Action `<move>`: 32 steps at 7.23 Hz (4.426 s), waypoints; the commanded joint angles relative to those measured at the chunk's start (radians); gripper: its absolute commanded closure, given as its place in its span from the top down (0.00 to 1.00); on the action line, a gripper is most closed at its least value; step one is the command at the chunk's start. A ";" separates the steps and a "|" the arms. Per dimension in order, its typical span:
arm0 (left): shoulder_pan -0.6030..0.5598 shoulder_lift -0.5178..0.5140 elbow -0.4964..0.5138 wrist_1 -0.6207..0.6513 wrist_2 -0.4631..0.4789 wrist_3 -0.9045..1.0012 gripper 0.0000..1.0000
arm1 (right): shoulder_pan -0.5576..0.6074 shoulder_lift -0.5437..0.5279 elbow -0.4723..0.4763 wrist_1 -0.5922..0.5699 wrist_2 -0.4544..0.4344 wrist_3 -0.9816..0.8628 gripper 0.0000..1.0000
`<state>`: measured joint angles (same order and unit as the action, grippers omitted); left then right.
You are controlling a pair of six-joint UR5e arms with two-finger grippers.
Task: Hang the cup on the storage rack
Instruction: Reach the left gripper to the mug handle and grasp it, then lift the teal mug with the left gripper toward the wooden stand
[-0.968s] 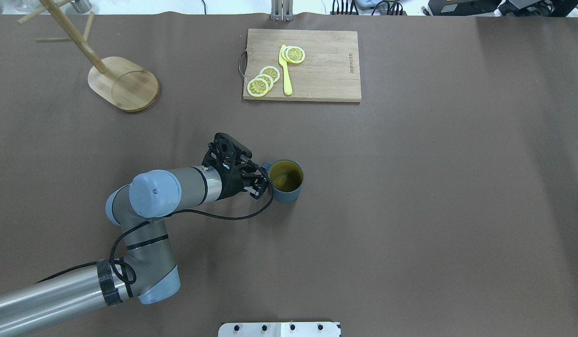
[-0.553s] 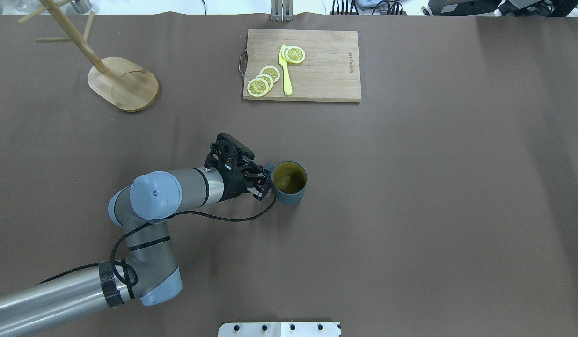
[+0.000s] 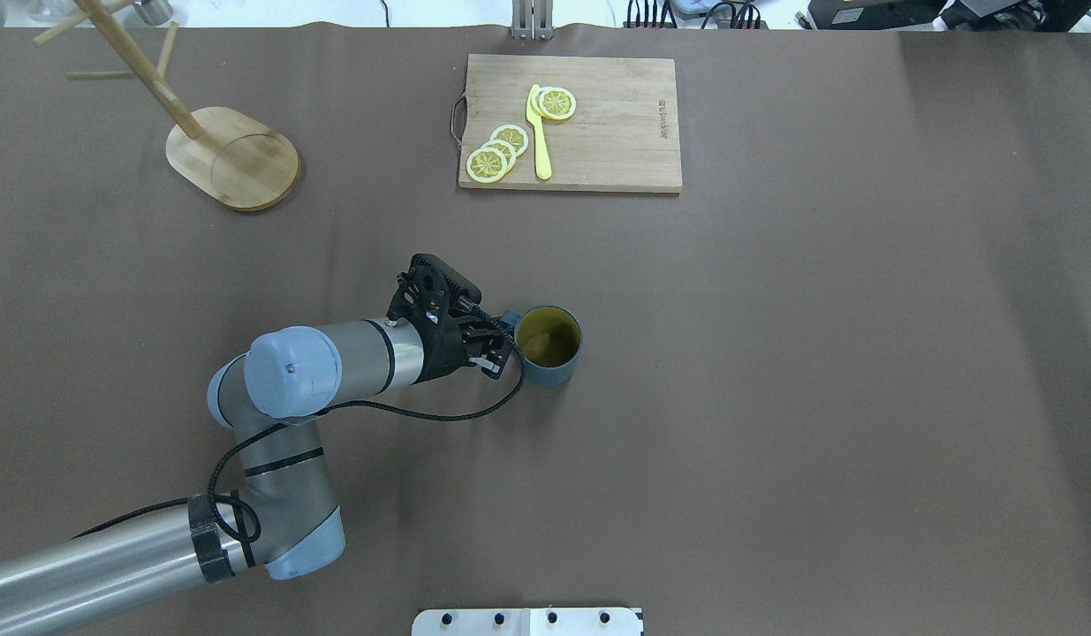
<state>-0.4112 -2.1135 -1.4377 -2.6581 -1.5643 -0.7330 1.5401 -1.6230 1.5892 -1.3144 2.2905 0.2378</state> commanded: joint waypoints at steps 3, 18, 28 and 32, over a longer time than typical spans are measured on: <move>0.000 0.001 -0.006 -0.020 0.000 -0.002 0.11 | 0.000 0.000 0.000 0.003 -0.002 0.000 1.00; -0.265 -0.002 -0.012 -0.280 -0.116 -1.398 0.00 | 0.002 -0.009 -0.008 0.006 -0.005 -0.009 1.00; -0.559 0.003 0.279 -0.595 -0.404 -2.237 0.00 | -0.038 0.020 0.070 -0.152 -0.012 -0.204 1.00; -0.661 0.003 0.376 -0.602 -0.392 -2.344 0.00 | -0.038 0.015 0.078 -0.143 -0.017 -0.204 1.00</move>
<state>-1.0516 -2.1112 -1.0869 -3.2556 -1.9610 -3.0511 1.5011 -1.6062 1.6655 -1.4605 2.2741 0.0338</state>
